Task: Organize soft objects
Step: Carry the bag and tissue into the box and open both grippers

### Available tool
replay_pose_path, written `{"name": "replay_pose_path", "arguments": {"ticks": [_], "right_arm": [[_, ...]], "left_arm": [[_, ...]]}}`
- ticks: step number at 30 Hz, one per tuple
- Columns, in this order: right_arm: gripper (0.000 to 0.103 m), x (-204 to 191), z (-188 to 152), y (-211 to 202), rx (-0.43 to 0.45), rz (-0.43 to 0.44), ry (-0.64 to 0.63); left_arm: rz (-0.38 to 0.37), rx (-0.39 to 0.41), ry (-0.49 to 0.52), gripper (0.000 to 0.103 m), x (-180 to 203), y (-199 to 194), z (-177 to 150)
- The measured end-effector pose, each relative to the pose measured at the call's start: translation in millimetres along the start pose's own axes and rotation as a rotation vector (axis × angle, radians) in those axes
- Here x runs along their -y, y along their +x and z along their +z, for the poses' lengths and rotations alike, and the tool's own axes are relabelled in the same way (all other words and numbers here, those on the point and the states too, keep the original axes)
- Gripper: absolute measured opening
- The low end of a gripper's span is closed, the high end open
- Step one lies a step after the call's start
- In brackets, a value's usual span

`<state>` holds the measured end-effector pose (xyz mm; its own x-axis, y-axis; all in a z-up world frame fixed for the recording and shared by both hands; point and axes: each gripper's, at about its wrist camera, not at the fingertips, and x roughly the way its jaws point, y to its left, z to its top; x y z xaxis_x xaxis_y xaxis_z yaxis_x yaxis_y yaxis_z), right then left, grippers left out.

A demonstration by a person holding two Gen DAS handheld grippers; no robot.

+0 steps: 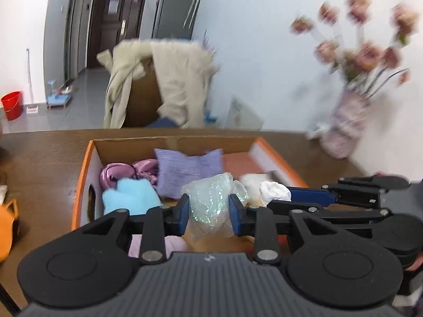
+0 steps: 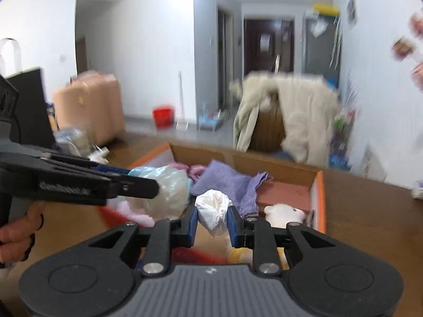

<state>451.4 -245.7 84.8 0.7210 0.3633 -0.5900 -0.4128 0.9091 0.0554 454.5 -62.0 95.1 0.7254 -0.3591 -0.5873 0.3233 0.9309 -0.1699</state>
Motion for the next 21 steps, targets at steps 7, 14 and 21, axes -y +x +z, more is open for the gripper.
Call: {"name": "replay_pose_path", "arguments": {"ticks": [7, 14, 21], "right_arm": [[0.025, 29, 1, 95, -0.207, -0.124, -0.015], [0.048, 26, -2, 87, -0.163, -0.075, -0.021], [0.057, 26, 16, 16, -0.010, -0.096, -0.036]], "left_arm": [[0.074, -0.135, -0.039, 0.049, -30, 95, 9], [0.052, -0.098, -0.029, 0.070, -32, 85, 4], [0.064, 0.015, 0.047, 0.074, -10, 17, 16]]}}
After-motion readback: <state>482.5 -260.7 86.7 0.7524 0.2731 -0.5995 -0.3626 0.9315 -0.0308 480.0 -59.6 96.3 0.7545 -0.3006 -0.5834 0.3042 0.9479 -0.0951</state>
